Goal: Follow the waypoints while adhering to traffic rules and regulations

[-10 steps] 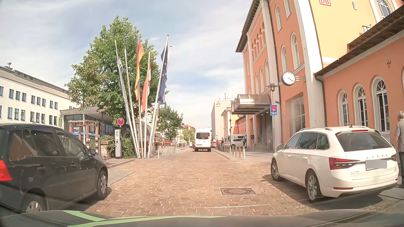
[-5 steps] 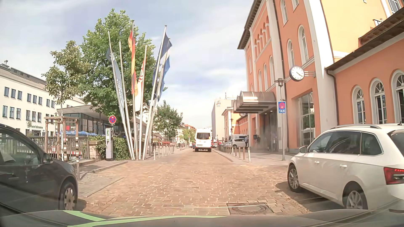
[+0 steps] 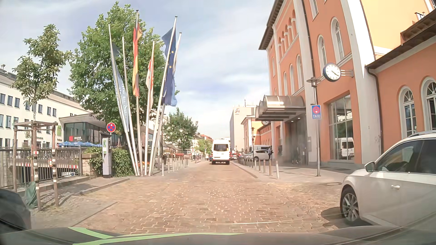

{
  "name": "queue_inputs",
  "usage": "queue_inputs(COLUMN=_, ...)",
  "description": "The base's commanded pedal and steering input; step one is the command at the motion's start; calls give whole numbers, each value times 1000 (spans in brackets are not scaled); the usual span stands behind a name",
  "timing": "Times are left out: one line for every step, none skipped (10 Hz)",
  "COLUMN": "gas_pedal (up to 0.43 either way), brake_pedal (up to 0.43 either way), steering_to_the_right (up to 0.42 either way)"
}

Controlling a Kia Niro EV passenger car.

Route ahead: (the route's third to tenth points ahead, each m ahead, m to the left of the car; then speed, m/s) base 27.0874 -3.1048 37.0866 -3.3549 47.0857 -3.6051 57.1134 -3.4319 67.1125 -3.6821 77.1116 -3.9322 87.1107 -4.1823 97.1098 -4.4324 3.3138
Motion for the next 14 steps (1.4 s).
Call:
queue_inputs(gas_pedal=67, brake_pedal=0, steering_to_the_right=-12)
queue_inputs(gas_pedal=67, brake_pedal=0, steering_to_the_right=-10)
queue_inputs(gas_pedal=67, brake_pedal=0, steering_to_the_right=-9)
queue_inputs(gas_pedal=67, brake_pedal=0, steering_to_the_right=-9)
queue_inputs(gas_pedal=67, brake_pedal=0, steering_to_the_right=-8)
queue_inputs(gas_pedal=67, brake_pedal=0, steering_to_the_right=-7)
queue_inputs(gas_pedal=67, brake_pedal=0, steering_to_the_right=-6)
queue_inputs(gas_pedal=67, brake_pedal=0, steering_to_the_right=-5)
queue_inputs(gas_pedal=67, brake_pedal=0, steering_to_the_right=-5)
queue_inputs(gas_pedal=67, brake_pedal=0, steering_to_the_right=-4)
queue_inputs(gas_pedal=67, brake_pedal=0, steering_to_the_right=-4)
queue_inputs(gas_pedal=67, brake_pedal=0, steering_to_the_right=-3)
queue_inputs(gas_pedal=67, brake_pedal=0, steering_to_the_right=-2)
queue_inputs(gas_pedal=67, brake_pedal=0, steering_to_the_right=-2)
